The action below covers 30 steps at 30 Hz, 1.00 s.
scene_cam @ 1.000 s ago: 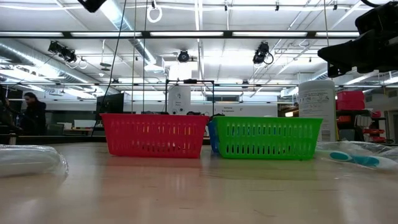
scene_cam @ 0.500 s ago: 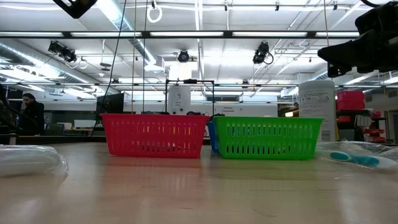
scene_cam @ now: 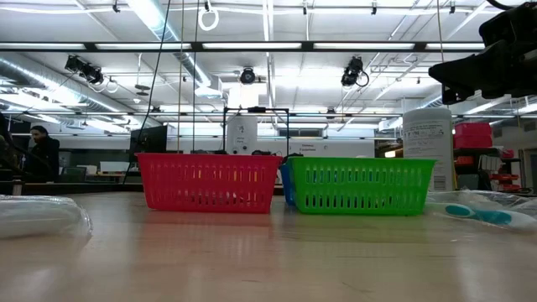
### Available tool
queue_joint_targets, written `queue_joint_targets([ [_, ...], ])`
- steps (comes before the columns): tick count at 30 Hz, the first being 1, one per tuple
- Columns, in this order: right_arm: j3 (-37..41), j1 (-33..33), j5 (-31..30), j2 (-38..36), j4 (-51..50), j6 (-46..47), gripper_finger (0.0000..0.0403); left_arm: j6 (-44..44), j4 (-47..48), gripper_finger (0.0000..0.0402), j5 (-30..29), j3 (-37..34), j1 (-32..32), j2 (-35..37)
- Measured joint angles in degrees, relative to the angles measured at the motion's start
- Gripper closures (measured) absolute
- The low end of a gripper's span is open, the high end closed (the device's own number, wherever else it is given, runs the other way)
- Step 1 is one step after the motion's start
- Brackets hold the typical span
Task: Pick & Place Travel size toiletries
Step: Put the green toothbrush into the blue bin
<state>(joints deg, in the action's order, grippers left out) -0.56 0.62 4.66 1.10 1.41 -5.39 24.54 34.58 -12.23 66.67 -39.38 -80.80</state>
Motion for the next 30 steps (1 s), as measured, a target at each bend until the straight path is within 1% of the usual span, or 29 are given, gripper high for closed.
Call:
queue_joint_targets([
  [6,0.00,0.02,-0.01,0.00,0.02,0.00,0.0362,-1.29,2.05,0.0385,0.02,4.24,0.00,-3.10],
  [10,0.00,0.00,-0.02,0.00,0.02,0.00,0.0362,-0.51,2.58,0.0385,0.34,4.63,0.02,-3.84],
  [18,-0.01,0.01,-0.01,0.00,0.02,0.00,0.0361,11.42,7.01,0.0385,0.50,4.42,0.16,-4.15],
  [21,-0.02,0.00,-0.02,0.00,0.02,0.00,0.0362,16.00,10.05,0.0385,2.03,4.31,0.24,-5.15],
  [26,-0.01,0.01,-0.02,0.00,0.06,0.00,0.0362,23.21,13.46,0.0385,6.52,4.31,1.04,-6.49],
  [30,-0.02,0.02,-0.02,0.00,0.07,0.00,0.0362,27.34,14.04,0.0384,7.21,4.31,1.18,-6.53],
])
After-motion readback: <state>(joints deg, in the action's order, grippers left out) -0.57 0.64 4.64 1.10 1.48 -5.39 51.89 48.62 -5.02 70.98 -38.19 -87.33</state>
